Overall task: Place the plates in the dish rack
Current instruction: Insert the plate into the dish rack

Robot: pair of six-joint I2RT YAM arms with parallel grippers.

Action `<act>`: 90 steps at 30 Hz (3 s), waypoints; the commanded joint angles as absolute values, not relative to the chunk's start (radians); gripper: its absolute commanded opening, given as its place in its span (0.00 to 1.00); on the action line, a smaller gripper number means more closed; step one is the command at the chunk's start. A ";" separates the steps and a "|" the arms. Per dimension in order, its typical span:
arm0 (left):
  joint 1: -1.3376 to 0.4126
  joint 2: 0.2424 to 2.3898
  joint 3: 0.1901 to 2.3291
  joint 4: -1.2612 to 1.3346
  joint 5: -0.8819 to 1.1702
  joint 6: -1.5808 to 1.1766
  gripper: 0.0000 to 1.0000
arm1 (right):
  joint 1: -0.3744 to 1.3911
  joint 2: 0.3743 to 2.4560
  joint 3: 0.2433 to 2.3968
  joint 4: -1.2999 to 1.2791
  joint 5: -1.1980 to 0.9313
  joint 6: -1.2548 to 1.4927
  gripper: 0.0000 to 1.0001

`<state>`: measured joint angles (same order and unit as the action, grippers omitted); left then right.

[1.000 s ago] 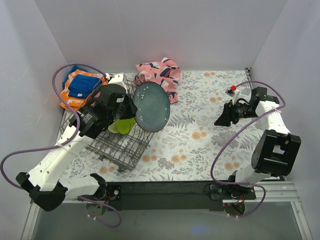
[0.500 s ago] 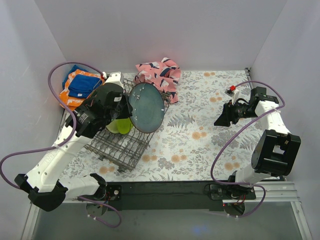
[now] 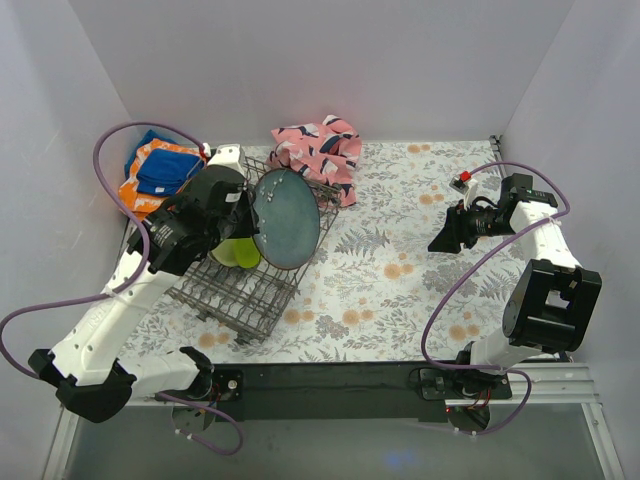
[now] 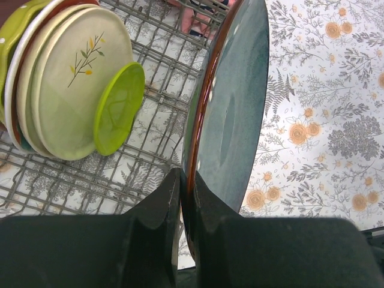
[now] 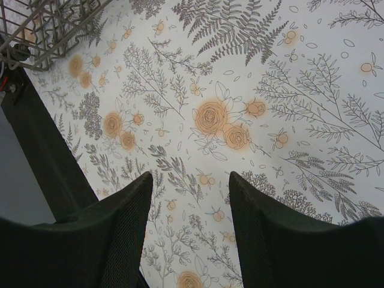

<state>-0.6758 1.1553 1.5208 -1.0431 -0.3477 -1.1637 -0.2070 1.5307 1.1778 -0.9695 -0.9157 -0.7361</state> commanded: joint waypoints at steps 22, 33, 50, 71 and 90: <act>-0.658 1.154 1.640 -0.979 -0.390 -1.101 0.00 | -0.193 1.543 1.183 -0.968 -0.919 -0.732 0.60; -0.653 1.152 1.657 -1.014 -0.405 -1.077 0.00 | -0.189 1.545 1.175 -0.963 -0.917 -0.732 0.60; -0.652 1.161 1.680 -1.032 -0.417 -1.029 0.00 | -0.181 1.539 1.175 -0.962 -0.913 -0.727 0.61; -0.621 1.201 1.551 -0.943 -0.502 -0.881 0.00 | -0.181 1.523 1.151 -0.959 -0.911 -0.736 0.61; -0.584 1.235 1.399 -0.785 -0.538 -0.701 0.00 | -0.181 1.546 1.163 -0.959 -0.905 -0.733 0.61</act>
<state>-0.5972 1.2629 1.3891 -0.9348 -0.4744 -0.7532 -0.1844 1.5421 1.1606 -0.9661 -0.8925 -0.7330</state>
